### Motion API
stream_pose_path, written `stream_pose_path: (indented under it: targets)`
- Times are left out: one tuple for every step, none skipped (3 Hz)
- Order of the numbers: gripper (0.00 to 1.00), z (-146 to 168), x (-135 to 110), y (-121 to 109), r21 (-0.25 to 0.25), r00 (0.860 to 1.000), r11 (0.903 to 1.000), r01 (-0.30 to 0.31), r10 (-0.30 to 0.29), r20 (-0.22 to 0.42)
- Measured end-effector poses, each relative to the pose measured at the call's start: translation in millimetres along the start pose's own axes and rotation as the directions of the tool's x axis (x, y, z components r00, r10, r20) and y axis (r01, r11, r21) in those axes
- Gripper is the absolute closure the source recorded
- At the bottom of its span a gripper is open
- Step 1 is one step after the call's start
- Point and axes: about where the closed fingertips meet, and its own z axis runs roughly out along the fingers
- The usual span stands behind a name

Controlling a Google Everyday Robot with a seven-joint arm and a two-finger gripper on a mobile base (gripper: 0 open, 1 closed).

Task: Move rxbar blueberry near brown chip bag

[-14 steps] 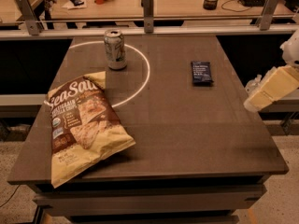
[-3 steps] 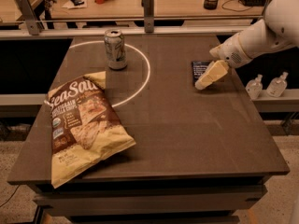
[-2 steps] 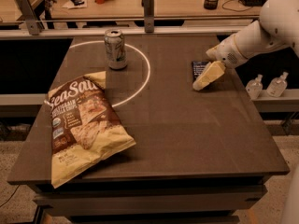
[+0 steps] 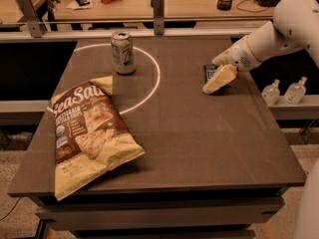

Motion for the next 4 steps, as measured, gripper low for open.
stream_pose_path:
  targets:
    - [0.64,-9,-5,2,-0.001,1.0,0.9999,0.012,-0.012,0.004]
    - [0.88,-27,-18,16,-0.022,0.999,0.9989,0.041,-0.041,0.002]
    - [1.0,-43,-38,39,-0.064,0.999,0.9969,0.045,-0.043,0.032]
    - [1.0,-49,-63,71,-0.144,0.995,0.9895,0.01,0.005,0.099]
